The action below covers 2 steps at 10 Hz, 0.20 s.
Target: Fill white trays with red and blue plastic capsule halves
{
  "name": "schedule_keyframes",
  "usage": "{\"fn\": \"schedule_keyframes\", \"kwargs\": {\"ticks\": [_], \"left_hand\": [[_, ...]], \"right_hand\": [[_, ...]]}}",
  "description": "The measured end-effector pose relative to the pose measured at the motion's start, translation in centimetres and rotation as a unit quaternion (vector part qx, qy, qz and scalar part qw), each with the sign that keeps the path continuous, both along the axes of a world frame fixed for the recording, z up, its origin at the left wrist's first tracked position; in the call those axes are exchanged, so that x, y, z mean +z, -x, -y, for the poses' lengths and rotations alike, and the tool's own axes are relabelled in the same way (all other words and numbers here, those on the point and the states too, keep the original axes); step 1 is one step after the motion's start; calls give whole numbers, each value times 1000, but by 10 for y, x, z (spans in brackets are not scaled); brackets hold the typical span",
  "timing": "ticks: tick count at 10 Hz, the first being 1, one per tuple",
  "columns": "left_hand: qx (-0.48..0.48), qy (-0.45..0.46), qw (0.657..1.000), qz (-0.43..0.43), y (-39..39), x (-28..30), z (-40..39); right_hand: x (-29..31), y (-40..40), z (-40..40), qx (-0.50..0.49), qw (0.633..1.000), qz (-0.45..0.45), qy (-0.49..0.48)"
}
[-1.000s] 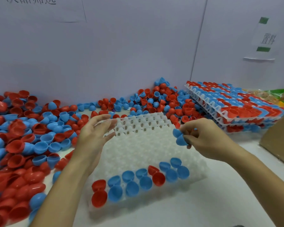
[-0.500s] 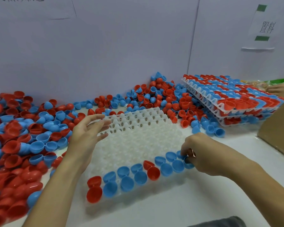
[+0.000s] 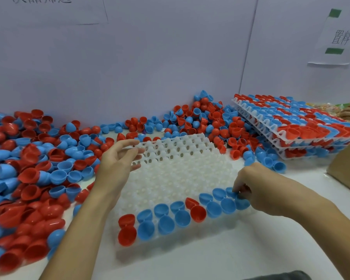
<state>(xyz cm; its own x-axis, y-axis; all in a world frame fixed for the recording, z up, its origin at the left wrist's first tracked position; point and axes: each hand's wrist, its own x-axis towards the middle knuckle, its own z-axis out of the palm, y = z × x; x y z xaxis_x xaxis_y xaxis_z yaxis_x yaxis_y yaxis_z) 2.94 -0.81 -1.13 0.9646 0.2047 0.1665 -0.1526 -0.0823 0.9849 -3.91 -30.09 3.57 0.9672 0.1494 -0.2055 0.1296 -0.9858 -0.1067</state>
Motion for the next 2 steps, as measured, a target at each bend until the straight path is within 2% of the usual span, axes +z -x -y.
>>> {"fn": "schedule_keyframes", "kwargs": {"ticks": [2], "left_hand": [[-1,-11,1000,3,-2,-1,-4]], "right_hand": [[8,0,-1,-21,1000,0,-5]]}}
